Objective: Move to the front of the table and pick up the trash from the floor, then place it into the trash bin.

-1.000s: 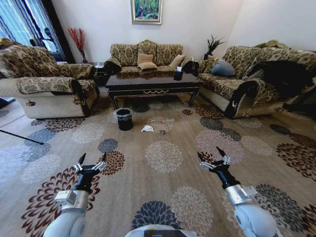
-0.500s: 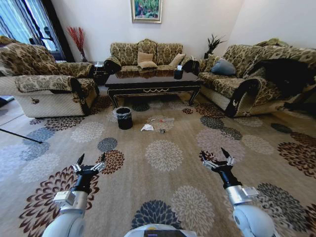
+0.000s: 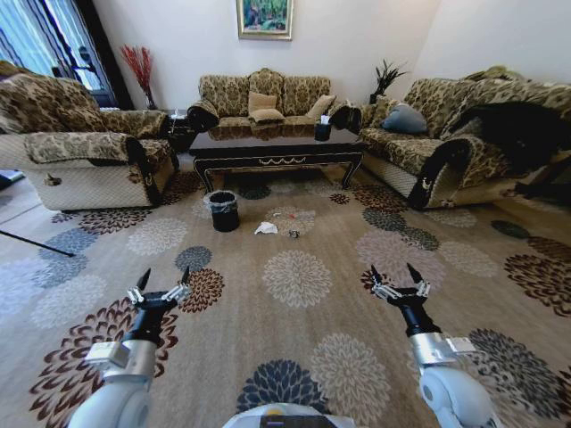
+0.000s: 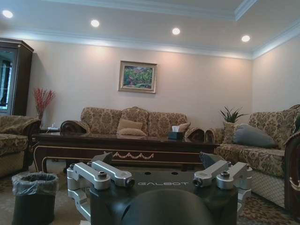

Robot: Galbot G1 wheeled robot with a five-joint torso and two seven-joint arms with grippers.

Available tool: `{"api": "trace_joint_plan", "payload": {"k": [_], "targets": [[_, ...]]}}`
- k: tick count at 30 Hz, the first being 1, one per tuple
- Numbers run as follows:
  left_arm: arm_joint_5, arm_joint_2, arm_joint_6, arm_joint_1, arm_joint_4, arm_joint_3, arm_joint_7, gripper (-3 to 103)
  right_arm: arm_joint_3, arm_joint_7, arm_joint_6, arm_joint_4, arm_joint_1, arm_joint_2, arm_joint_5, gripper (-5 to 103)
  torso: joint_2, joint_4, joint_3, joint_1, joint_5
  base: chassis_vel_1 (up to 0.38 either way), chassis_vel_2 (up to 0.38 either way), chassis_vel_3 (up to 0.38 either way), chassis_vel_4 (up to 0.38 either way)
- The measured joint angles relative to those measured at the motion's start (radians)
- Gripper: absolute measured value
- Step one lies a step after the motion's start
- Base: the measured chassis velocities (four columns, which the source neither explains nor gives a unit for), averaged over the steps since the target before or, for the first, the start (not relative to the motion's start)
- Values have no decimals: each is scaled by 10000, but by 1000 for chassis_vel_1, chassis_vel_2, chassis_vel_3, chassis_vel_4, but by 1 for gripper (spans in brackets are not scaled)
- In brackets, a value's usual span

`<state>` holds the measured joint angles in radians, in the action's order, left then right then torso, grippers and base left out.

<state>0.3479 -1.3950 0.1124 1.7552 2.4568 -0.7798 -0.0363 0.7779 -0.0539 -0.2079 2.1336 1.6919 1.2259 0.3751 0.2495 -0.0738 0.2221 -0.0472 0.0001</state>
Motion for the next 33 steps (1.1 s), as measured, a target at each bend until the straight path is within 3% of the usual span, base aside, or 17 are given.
{"api": "trace_joint_plan", "payload": {"k": [11, 18, 23, 33], "targets": [[157, 158, -52, -326, -514, -251, 7, 100, 140, -504, -307, -46, 34, -119, -89, 100, -385, 0, -276, 111, -2, 0, 0, 0, 0], [120, 325, -275, -558, -1384, -398, 7, 100, 463, -346, -187, -267, -4, -849, -40, 100, -666, 1, -483, 184, -4, 0, 0, 0, 0], [248, 323, -138, -574, -989, -375, 7, 100, 569, -339, -135, -438, -28, -1343, -72, 100, -856, 1, -620, 237, -1, 0, 0, 0, 0], [318, 209, 29, -405, -429, -348, 7, 100, 358, -333, -132, -579, -88, -971, -188, 100, -1264, 0, -950, 315, -3, 0, 0, 0, 0]]}}
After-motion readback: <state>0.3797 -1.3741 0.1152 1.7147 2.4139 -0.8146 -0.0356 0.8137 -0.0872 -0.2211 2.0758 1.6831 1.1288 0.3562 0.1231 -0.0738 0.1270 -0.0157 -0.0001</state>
